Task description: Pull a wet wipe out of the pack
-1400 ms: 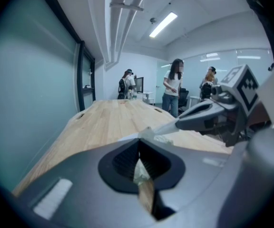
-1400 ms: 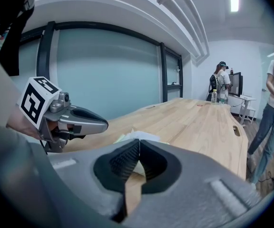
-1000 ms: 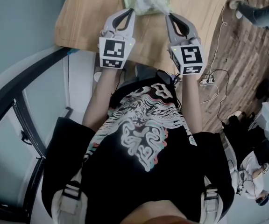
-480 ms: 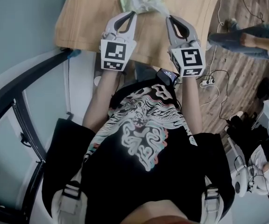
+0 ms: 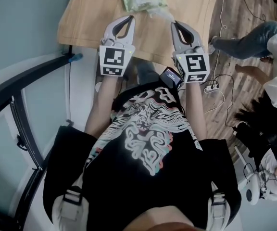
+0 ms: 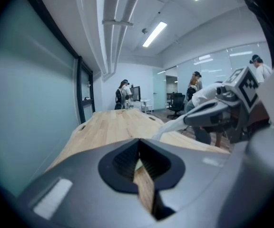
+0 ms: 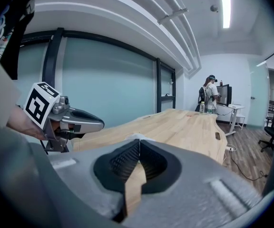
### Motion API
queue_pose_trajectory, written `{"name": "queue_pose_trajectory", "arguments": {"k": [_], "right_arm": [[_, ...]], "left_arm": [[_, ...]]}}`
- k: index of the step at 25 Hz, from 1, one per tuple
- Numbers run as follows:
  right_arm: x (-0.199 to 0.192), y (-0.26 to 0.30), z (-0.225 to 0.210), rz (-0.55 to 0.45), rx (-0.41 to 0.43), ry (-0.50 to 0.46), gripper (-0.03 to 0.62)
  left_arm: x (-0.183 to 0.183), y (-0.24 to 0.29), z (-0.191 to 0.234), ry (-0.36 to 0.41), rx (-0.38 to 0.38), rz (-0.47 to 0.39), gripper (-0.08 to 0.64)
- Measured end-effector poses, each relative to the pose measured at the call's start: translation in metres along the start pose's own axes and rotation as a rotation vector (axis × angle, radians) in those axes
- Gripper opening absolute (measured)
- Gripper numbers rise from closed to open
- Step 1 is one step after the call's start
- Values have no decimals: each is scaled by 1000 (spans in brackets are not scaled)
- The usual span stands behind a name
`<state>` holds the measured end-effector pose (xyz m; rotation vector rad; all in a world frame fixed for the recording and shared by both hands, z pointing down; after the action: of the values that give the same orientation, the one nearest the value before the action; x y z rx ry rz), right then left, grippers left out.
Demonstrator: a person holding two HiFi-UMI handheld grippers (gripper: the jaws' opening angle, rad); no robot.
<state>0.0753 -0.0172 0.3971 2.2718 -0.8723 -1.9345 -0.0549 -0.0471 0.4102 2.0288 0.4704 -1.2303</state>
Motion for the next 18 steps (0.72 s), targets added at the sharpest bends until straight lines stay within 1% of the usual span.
{"name": "queue_pose_trajectory", "arguments": {"k": [4,8,18], "right_arm": [[5,-18,6,-21,-3,-8,2],[10,-37,12,-54,-20,-12,2],[23,-86,19,-146,-83,-1,2]], "left_arm": [[7,-12,-6,12,12,-4,-12],[21,-25,-15,11,11,-41,-12],[59,-54,-23,58,41,-117,-12]]}}
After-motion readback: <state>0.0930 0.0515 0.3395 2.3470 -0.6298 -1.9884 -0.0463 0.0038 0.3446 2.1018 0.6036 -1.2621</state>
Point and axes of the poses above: the fingertips, and each gripper's own axes: y forward along the fingers, z to its left, x out of its top, the point moved 1 cm from there along -y, backward along the fingers, and after that the axes turned 14 degrees about y, right-handed, at the moved point
